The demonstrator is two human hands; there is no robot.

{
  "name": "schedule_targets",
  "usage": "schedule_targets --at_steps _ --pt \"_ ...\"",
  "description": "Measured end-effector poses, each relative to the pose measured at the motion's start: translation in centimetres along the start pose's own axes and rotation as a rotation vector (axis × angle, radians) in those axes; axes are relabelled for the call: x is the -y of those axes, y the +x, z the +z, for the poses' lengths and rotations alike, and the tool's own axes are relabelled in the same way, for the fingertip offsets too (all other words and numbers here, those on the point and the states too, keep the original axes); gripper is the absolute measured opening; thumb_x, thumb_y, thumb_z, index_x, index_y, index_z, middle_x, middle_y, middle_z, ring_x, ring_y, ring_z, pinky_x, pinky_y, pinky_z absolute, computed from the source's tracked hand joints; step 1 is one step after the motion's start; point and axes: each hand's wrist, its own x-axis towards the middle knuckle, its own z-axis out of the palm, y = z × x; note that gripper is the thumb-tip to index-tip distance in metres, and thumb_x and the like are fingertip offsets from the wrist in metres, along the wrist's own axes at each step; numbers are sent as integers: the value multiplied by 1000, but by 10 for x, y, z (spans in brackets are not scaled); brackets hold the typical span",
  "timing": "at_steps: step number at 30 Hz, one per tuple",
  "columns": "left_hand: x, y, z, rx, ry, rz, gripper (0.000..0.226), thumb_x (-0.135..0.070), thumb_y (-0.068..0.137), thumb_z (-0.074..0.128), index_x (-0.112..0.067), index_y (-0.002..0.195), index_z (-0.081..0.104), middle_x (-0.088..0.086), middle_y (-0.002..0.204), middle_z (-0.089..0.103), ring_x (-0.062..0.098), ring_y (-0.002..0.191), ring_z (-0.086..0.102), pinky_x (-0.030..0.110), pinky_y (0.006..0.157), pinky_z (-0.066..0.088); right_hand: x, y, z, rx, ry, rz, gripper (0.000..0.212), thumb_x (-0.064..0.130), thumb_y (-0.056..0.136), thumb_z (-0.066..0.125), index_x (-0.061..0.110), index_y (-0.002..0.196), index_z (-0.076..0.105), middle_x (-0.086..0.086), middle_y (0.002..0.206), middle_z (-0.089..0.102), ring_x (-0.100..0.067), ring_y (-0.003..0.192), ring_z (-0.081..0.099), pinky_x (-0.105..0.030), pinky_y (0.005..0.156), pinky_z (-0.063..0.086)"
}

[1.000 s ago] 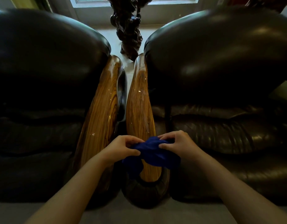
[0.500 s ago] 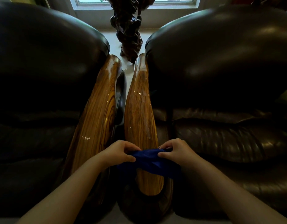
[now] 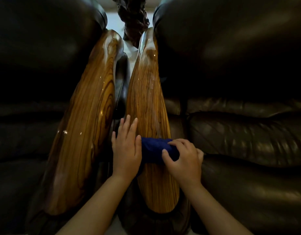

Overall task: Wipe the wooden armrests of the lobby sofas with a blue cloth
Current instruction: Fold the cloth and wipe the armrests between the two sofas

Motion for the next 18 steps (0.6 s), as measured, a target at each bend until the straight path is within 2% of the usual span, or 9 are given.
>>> schedule_targets --at_steps 2,3,5,7,12,18 --pt "-6 4 11 -65 43 2 52 -38 93 18 -32 143 4 -12 152 -3 4 141 -8 42 114 -4 3 3 5 -157 15 53 47 49 86 33 26 125 48 1 135 47 -16 127 39 -38 104 19" --pt "-9 6 18 -79 59 -22 53 -39 92 16 -33 142 -3 -11 153 -8 5 141 -12 42 114 -6 5 6 10 -200 3 77 53 48 88 28 26 136 37 -2 147 35 -18 137 27 -43 108 13" --pt "-14 8 33 -80 111 -82 57 -39 93 15 -32 142 -12 -8 153 -15 9 141 -16 46 114 -6 11 14 23 -173 -45 115 60 48 90 20 28 146 9 -2 157 7 -18 144 2 -50 112 4" --pt "-13 10 45 -81 196 -117 59 -37 93 17 -27 144 -12 -4 154 -14 14 142 -13 51 114 -2 12 21 38 -116 -89 155 62 49 90 17 31 144 -6 -2 157 -5 -18 144 -8 -54 114 4" --pt "-1 28 53 -90 285 -84 58 -34 94 20 -22 146 -2 -1 156 -4 18 144 0 53 112 5 7 44 56 -149 -139 160 61 41 92 21 29 146 -2 -6 157 1 -22 144 0 -56 112 17" --pt "5 64 47 -89 271 -113 58 -33 93 19 -23 146 -1 1 157 0 19 144 1 56 112 10 20 82 60 -131 -216 100 59 37 92 22 26 147 3 -8 157 3 -23 144 2 -56 111 21"
